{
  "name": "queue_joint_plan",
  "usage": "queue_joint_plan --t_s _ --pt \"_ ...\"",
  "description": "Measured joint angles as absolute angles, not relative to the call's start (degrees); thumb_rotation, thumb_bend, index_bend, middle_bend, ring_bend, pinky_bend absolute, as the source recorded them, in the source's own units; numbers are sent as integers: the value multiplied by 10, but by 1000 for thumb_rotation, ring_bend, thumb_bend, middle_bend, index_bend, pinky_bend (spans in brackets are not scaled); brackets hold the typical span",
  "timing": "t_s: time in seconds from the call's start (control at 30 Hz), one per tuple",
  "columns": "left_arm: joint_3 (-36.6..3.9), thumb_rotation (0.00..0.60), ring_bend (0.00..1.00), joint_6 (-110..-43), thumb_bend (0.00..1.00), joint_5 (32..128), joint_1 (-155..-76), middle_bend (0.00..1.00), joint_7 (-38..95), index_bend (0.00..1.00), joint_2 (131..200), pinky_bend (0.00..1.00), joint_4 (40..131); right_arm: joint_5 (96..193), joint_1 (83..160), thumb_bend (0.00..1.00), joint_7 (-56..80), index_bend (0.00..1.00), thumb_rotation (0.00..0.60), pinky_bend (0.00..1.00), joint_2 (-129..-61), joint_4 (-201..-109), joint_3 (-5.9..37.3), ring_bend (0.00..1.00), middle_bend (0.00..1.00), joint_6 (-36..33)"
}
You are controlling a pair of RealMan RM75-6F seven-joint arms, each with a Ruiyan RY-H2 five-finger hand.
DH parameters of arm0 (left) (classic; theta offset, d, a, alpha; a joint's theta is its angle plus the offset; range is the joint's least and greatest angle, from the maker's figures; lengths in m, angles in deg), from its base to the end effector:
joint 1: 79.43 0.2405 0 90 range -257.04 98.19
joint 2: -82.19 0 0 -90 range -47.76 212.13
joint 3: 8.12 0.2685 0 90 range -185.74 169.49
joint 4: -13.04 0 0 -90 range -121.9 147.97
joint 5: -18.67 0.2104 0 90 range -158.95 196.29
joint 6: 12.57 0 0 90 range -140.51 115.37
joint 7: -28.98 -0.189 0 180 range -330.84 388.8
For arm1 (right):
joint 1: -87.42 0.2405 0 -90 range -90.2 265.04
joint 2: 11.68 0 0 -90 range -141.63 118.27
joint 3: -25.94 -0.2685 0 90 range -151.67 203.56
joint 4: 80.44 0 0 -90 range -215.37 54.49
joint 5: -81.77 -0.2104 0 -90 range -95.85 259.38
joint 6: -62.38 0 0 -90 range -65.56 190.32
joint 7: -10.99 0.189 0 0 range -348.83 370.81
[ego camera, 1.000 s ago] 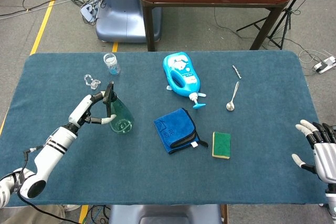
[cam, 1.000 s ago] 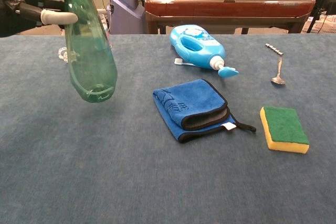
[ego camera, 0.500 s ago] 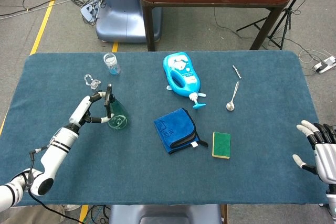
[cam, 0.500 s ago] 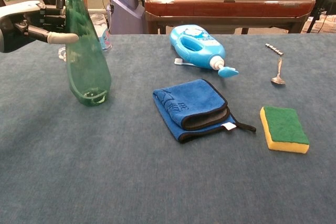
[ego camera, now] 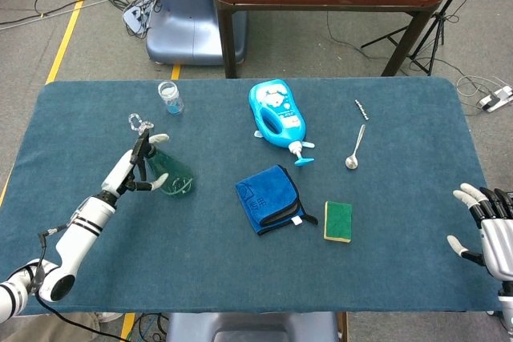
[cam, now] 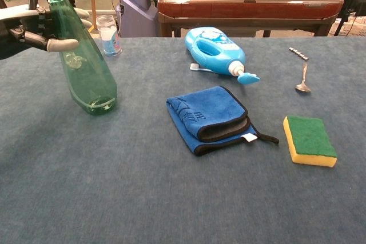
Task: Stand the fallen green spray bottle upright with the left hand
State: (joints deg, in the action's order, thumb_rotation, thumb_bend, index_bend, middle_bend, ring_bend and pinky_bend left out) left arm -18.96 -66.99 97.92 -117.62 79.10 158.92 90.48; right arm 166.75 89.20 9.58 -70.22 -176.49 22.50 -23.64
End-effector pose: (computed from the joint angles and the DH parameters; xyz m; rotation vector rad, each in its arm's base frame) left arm -0.2019 0.4209 0.0592 -1.4276 -1.6871 -1.4804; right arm -0.3273 -0.2112 0.1958 1.3457 -0.8775 0.8352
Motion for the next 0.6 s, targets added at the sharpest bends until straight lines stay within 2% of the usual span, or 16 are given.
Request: queue_joint_plan --t_s 0.43,0.6 --pt "-177 600 0 -675 360 995 -1164 66 791 75 1557 0 935 1668 893 179 100 211 600 91 -703 -1762 224 88 165 -235" --pt "-170 600 0 -689 360 997 -1155 62 739 68 1551 0 935 1668 893 179 102 211 600 91 -703 -1760 224 88 165 -235"
